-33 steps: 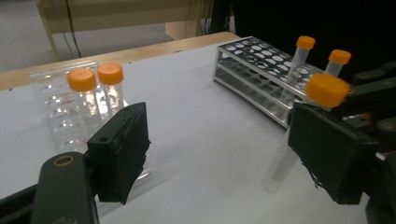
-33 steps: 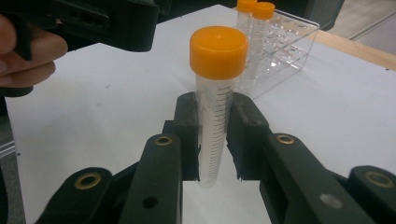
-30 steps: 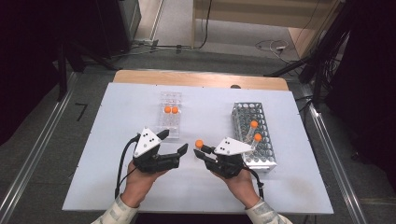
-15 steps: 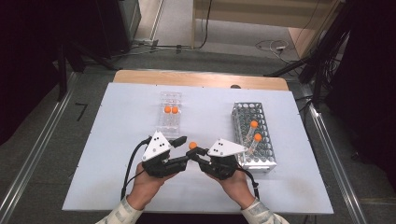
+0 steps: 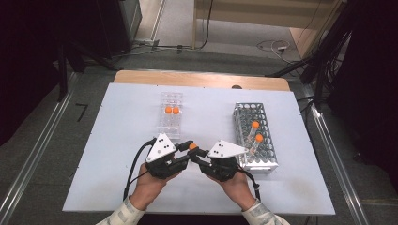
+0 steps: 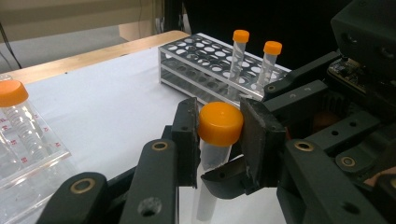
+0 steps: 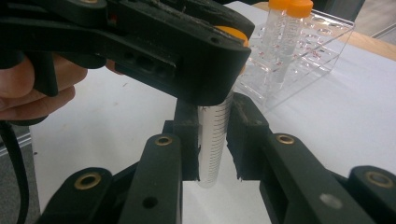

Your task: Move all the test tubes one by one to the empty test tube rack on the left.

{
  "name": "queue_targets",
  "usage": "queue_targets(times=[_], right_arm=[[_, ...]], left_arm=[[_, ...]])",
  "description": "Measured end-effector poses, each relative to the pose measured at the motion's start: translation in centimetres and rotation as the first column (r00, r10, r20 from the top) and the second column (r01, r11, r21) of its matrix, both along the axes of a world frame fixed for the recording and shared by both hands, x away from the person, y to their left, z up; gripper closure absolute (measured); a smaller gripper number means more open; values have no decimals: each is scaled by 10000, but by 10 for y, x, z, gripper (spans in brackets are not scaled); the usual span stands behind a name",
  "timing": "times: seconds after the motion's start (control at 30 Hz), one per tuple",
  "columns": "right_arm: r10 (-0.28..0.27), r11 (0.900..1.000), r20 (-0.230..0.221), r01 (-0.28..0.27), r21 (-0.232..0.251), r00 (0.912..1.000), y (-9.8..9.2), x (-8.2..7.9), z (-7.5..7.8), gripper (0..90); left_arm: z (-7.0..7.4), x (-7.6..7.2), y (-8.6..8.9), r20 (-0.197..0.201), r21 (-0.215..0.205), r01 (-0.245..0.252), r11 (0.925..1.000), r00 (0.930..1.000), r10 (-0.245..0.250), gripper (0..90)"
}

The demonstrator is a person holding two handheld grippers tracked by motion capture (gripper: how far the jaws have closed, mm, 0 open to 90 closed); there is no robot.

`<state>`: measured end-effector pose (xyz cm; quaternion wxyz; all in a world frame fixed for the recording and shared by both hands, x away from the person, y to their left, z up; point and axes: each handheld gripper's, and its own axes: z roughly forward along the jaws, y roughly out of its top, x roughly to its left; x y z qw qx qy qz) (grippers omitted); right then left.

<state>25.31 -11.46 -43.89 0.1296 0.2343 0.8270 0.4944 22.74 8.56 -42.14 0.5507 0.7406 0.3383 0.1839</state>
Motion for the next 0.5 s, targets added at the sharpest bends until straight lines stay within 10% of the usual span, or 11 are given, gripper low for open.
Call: queue_targets(times=[0.23, 0.5], right_arm=[[4, 10000, -24, -4, 66, 10000, 0, 1, -1, 712], [-20, 10000, -85, 20, 23, 10000, -4, 1, 1, 337]], left_arm=[[0, 2, 2, -143, -82, 64, 9999, 9999, -65, 702], [2, 6, 11, -278, -352, -74, 9994, 9996, 64, 704]])
